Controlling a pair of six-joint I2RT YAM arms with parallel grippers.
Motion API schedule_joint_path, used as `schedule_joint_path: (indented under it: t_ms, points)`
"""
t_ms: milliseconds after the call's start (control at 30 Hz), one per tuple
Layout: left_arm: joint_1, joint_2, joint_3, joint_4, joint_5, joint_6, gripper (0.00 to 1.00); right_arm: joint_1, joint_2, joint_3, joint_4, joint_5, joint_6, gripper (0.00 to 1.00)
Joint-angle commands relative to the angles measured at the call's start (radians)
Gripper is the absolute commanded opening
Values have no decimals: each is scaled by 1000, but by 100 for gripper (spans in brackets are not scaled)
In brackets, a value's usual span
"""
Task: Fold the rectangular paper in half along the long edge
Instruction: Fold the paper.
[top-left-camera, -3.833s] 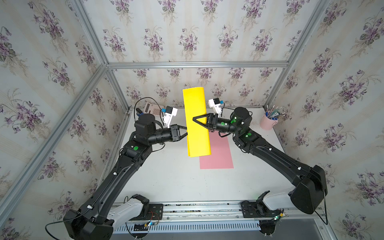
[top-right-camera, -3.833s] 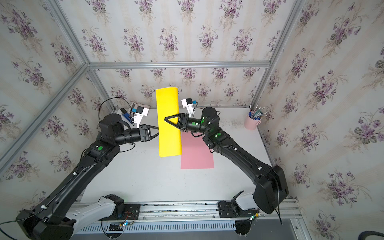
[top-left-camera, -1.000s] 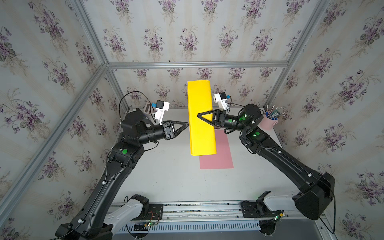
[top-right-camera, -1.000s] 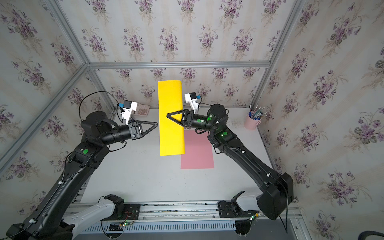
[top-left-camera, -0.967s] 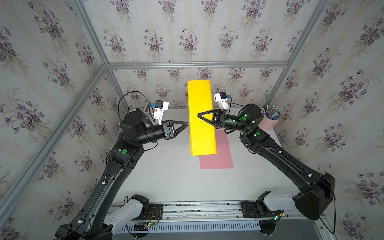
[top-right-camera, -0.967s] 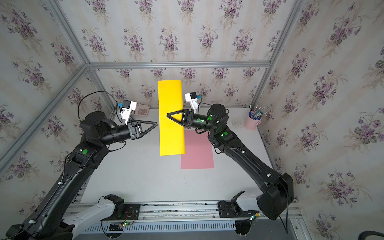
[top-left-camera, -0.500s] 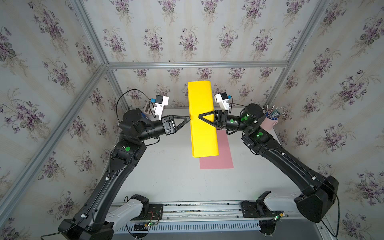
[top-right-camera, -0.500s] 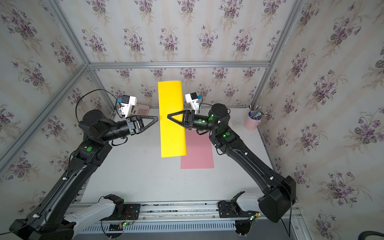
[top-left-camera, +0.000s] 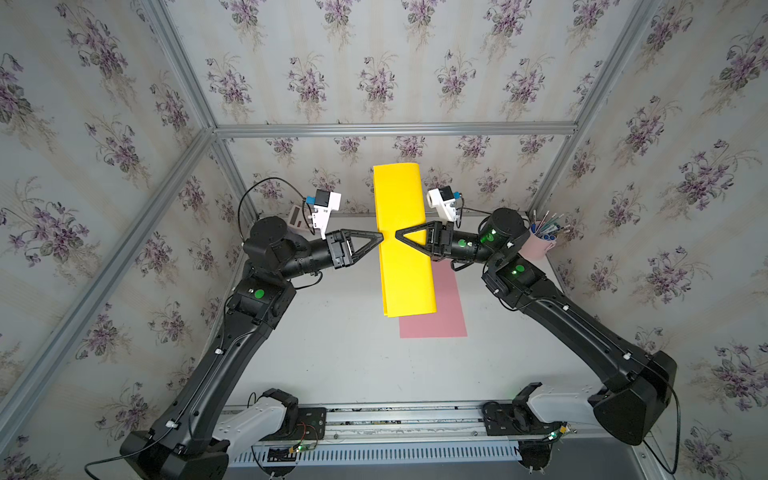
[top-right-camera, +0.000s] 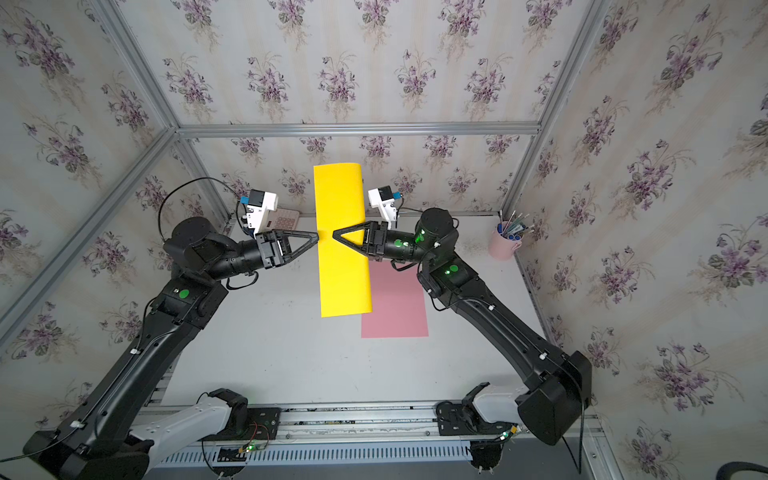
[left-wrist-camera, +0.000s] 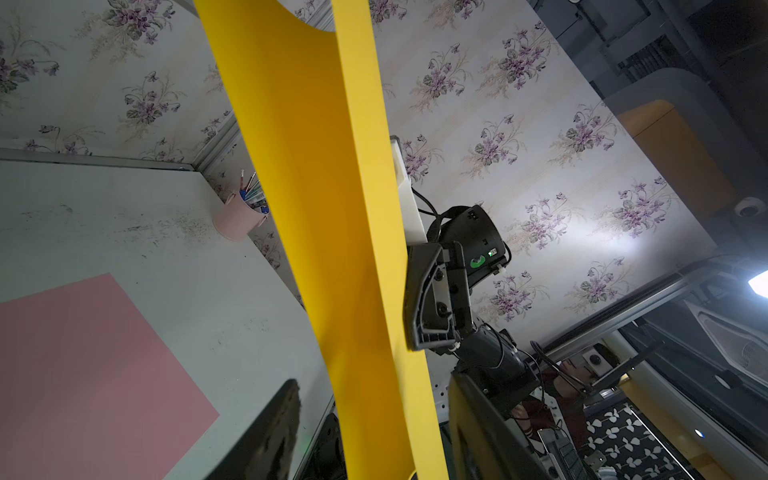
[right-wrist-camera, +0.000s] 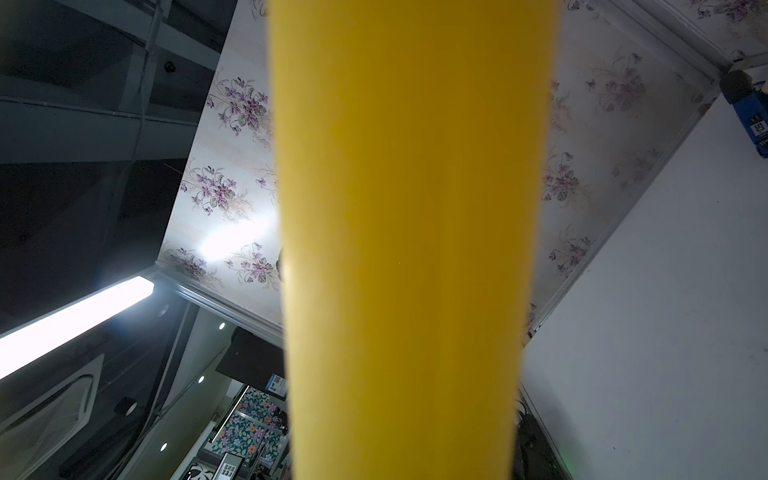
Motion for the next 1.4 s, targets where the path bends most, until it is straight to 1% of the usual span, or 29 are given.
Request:
schedule_joint_path:
  t_ms: [0,233,333,433,467,533,700,1000,1367]
  points:
    - [-8,12,5,68,13,-7,60,8,6,4,21,15,-9,31]
    - [-28,28,14,75,11,-7,59,9,3,0,-31,58,-47,31]
    - [-33,26,10,75,14,-7,56,11,0,7,-53,77,-63,31]
    - [-36,24,5,76,14,-8,56,11,-4,15,-80,95,-82,31]
    - [-38,24,2,75,14,-9,52,11,-4,15,-80,96,-82,31]
    - [-41,24,-2,75,16,-8,49,13,-4,17,-83,99,-85,31]
    - [-48,21,-11,77,16,-10,43,13,-6,21,-88,100,-92,31]
    - [-50,25,-13,78,17,-7,36,13,-7,30,-94,95,-103,31]
    - [-53,31,-10,80,30,-2,24,13,-10,53,-125,81,-133,31]
